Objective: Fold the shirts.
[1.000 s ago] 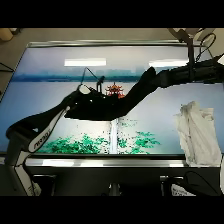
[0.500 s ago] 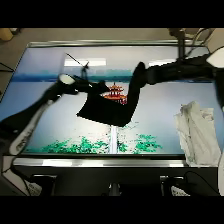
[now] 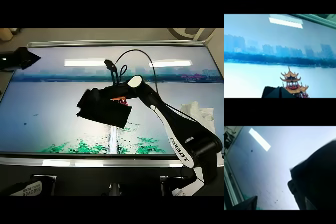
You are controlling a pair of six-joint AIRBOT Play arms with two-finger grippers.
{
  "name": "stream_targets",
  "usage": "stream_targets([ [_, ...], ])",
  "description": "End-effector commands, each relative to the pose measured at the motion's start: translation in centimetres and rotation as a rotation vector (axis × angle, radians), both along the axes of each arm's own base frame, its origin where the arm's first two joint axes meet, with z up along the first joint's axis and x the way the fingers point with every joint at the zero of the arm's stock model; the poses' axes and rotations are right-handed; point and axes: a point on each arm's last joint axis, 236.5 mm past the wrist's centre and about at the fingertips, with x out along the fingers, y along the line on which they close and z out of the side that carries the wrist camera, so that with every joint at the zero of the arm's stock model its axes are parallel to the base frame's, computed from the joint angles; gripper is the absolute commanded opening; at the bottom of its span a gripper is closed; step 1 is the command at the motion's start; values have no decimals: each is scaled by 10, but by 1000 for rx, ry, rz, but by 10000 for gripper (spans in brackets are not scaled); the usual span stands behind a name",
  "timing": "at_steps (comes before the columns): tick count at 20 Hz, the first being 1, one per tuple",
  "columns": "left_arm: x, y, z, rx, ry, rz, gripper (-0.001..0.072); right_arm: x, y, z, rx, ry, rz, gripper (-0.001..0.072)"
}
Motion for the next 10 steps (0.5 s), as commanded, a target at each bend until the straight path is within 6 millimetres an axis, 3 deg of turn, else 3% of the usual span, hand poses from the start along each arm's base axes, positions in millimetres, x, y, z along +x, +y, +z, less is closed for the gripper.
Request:
stream_targets([
  [1, -33, 16, 25, 88, -37, 15, 18, -6, -38, -33, -100, 81, 62, 631],
  [4, -38, 15, 24, 118, -35, -4, 18, 9, -164, -41, -363, 133, -23, 641],
  [6, -38, 16, 18, 117, -22, -4, 18, -12, -247, -64, -576, 269, -49, 671],
  [7, -38, 15, 12, 116, -10, -6, 18, -27, -266, -78, -628, 337, -58, 671],
  [8, -38, 15, 6, 113, 4, -8, 18, -38, -267, -93, -629, 382, -70, 674],
  [10, -39, 15, -9, 105, 38, -10, 18, -42, -234, -119, -509, 417, -130, 698],
])
